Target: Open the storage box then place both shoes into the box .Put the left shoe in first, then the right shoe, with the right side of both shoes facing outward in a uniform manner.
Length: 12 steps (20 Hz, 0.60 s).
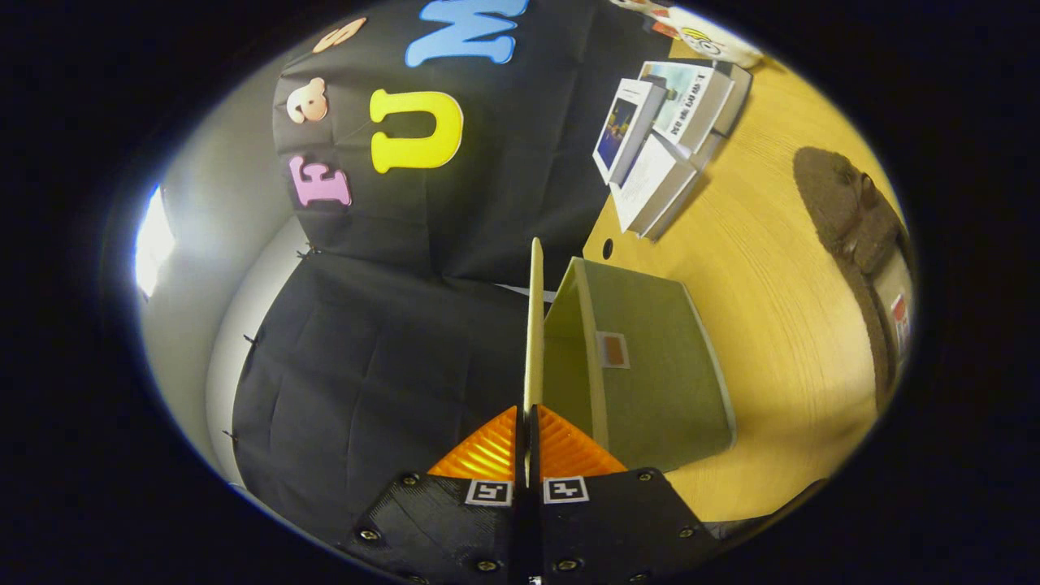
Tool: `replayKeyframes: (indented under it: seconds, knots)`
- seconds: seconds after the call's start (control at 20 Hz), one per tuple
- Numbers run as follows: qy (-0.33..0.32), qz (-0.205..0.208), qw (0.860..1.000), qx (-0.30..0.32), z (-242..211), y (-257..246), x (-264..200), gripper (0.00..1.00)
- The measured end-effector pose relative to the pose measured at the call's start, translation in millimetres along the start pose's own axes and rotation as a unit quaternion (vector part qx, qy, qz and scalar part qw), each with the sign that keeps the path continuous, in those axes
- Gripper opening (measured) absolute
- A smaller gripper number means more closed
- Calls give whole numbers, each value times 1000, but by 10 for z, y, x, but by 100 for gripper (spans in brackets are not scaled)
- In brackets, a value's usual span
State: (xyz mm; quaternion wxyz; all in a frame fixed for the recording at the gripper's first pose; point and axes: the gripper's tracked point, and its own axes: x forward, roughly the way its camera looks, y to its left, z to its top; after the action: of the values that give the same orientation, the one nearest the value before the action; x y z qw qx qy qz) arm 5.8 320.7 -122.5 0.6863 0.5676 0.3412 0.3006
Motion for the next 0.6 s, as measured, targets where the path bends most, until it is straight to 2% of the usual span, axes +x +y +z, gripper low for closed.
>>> replayKeyframes:
  seconds: [0.6]
  knots:
    - [18, -3, 995, -99, -110, 1088, 392, 0]
